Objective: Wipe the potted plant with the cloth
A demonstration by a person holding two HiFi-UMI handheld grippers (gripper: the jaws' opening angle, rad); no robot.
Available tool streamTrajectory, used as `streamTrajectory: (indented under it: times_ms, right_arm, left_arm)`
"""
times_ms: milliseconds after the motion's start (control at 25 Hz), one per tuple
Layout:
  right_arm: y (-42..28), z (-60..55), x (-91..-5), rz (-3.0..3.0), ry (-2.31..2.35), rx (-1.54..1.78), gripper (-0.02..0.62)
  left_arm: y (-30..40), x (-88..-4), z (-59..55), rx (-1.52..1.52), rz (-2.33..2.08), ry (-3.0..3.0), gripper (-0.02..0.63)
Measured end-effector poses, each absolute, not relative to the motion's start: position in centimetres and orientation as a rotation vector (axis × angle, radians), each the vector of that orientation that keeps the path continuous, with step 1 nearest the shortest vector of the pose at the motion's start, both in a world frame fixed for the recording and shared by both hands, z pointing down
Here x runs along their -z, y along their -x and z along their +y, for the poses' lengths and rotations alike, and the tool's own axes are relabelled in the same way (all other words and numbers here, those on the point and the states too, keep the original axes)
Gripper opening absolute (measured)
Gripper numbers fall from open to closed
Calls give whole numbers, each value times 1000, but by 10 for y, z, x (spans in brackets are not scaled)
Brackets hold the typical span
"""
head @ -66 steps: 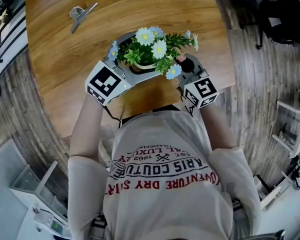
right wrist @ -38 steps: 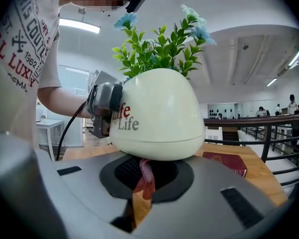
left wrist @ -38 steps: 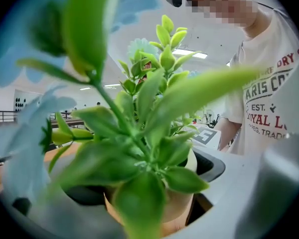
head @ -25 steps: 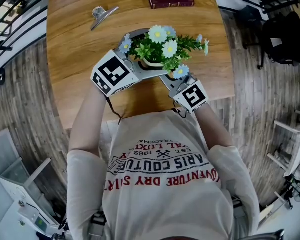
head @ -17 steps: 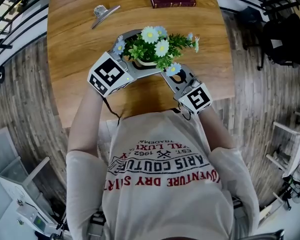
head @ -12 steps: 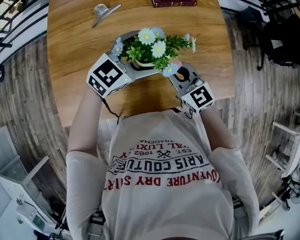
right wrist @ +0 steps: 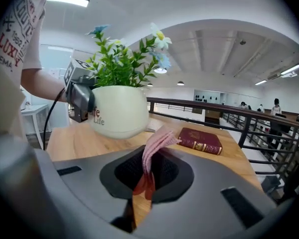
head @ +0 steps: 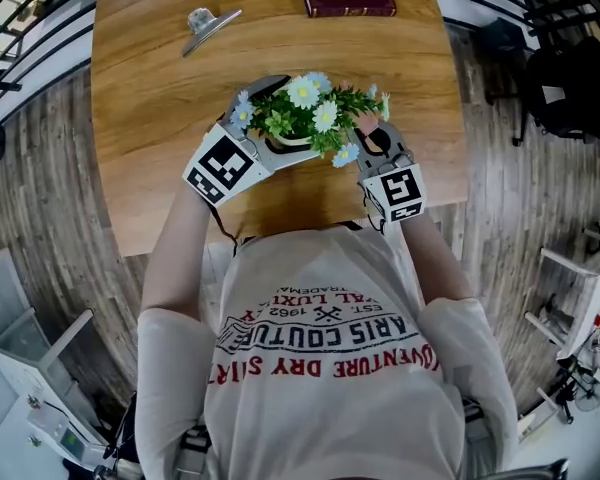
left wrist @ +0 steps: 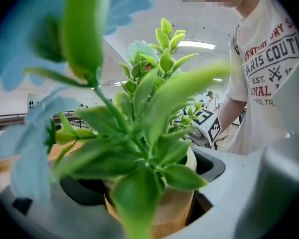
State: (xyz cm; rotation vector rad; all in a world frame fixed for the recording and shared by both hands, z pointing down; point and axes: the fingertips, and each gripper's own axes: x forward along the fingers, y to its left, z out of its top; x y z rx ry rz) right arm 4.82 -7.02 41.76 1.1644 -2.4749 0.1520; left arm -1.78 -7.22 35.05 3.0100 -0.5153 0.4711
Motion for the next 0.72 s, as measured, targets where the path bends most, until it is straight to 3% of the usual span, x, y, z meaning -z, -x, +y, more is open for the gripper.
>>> streamTrajectory:
  times_ms: [720]
  right_arm:
    - [-95, -116, -463, -2442, -1270, -215, 41]
  left_arm:
    - [14, -489, -55, -640, -461, -2941, 515]
